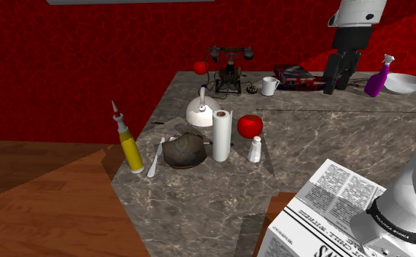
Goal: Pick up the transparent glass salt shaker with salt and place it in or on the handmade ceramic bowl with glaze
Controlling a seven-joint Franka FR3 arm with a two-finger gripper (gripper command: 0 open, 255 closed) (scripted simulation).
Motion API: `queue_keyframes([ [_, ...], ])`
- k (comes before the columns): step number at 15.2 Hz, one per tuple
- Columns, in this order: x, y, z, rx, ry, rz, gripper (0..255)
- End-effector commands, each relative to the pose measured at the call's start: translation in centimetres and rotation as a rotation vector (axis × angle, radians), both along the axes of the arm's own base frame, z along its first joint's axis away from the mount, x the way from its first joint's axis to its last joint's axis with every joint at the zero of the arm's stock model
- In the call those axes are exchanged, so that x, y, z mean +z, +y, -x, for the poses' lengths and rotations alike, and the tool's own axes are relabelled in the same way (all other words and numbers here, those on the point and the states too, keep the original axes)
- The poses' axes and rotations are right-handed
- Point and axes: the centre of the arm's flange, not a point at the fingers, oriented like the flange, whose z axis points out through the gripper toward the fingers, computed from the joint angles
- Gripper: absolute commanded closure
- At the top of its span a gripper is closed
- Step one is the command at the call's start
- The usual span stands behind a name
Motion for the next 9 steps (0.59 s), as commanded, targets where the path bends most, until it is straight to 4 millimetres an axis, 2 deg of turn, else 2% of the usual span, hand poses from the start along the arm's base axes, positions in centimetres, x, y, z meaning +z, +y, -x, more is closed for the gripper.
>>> queue_keyframes([
  [1,0.0,0.0,0.0,0.000,0.000,0.000,0],
  [9,-7.6,4.6,-4.9,0.034,-0.056,0.012,0],
])
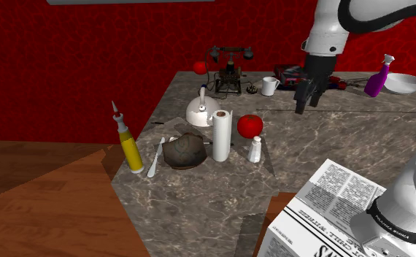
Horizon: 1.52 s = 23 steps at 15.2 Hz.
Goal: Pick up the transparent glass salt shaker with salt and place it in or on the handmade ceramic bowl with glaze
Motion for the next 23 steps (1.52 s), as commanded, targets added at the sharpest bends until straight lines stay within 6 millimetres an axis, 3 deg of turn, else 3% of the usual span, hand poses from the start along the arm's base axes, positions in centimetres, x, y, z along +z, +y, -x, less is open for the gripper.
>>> queue_keyframes([
  [1,-2.0,1.1,-1.7,0.008,-0.017,0.003,0],
  [12,-11.7,7.3,-8.6,0.053,-0.091,0.019,0],
  [19,-15.3,7.6,-8.6,0.053,-0.091,0.019,0],
  [23,-15.7,7.6,-8.6,0.053,-0.091,0.019,0],
])
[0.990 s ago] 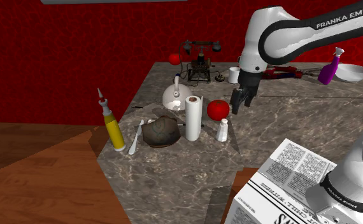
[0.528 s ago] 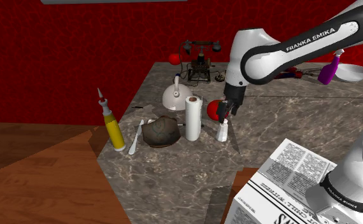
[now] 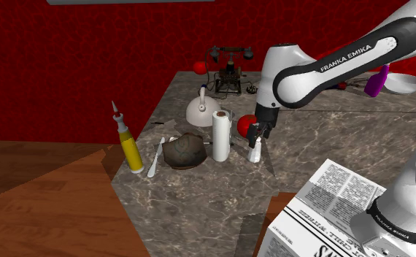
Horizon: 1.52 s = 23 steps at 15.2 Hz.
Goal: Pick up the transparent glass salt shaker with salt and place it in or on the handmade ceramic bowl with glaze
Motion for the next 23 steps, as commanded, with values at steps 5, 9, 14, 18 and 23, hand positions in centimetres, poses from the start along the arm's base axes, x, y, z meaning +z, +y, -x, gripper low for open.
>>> queue_keyframes([
  [5,0.0,0.0,0.0,0.000,0.000,0.000,255],
  [9,0.0,0.0,0.0,0.000,0.000,0.000,255],
  [14,0.0,0.0,0.0,0.000,0.000,0.000,255],
  [18,2.1,0.0,0.0,0.000,0.000,0.000,255],
  [23,4.7,0.0,0.0,0.000,0.000,0.000,255],
])
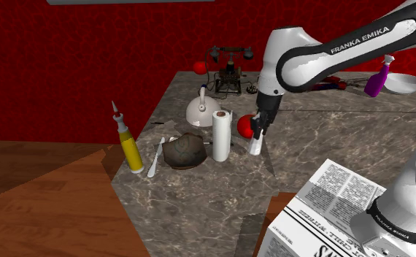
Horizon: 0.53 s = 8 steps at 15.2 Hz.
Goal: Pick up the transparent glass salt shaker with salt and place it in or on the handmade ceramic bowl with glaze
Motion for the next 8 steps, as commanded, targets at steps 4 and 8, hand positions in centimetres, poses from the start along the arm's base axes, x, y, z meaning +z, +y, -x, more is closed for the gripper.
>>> queue_keyframes([
  [4,2.6,0.0,0.1,0.000,0.000,0.000,255],
  [8,4.7,0.0,0.1,0.000,0.000,0.000,255],
])
